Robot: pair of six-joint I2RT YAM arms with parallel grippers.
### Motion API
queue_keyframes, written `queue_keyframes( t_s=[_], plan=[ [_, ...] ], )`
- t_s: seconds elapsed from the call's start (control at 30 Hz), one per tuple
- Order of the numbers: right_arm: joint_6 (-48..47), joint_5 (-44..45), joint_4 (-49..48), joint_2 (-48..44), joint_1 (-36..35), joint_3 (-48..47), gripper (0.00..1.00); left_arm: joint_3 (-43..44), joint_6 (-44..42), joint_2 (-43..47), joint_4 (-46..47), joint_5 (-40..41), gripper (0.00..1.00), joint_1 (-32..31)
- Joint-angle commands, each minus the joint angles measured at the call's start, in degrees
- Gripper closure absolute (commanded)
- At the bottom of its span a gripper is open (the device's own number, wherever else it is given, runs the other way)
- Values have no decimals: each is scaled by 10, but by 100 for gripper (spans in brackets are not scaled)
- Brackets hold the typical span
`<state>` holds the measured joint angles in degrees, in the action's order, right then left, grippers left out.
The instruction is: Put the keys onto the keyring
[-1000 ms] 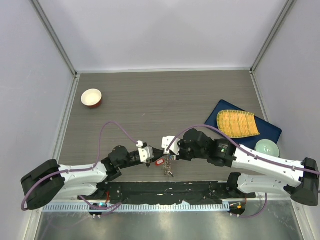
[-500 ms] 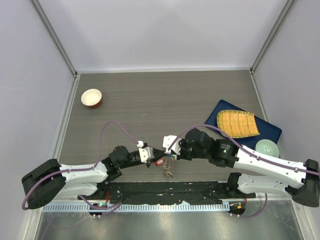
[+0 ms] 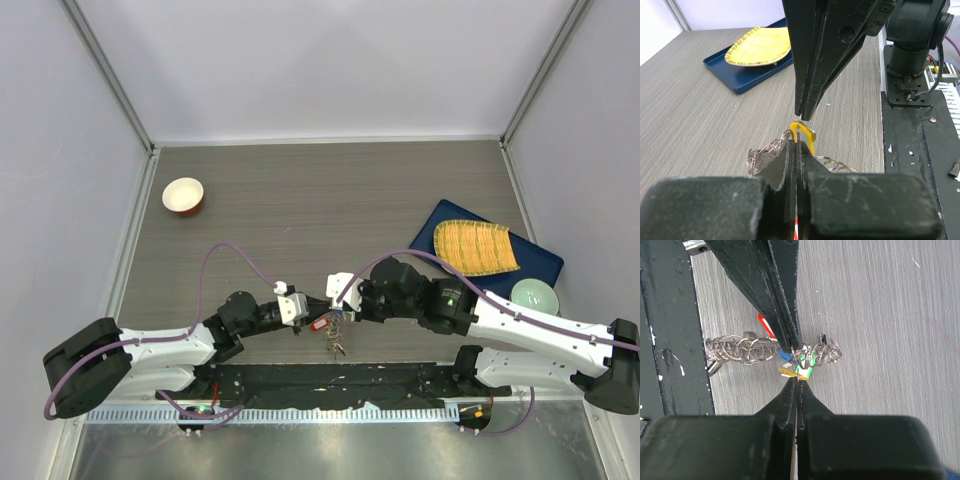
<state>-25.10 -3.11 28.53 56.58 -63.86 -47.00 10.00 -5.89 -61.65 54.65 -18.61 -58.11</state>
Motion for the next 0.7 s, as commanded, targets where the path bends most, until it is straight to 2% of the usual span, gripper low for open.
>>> queue_keyframes(
  t_s=[0.0, 0.67],
  plan=[
    [0, -13, -9, -14, 0, -9, 99, 4, 6, -1, 41, 3, 100, -1],
    [1, -12, -20, -1, 0, -11, 99, 5, 8, 1, 38, -5, 100, -1]
  ],
)
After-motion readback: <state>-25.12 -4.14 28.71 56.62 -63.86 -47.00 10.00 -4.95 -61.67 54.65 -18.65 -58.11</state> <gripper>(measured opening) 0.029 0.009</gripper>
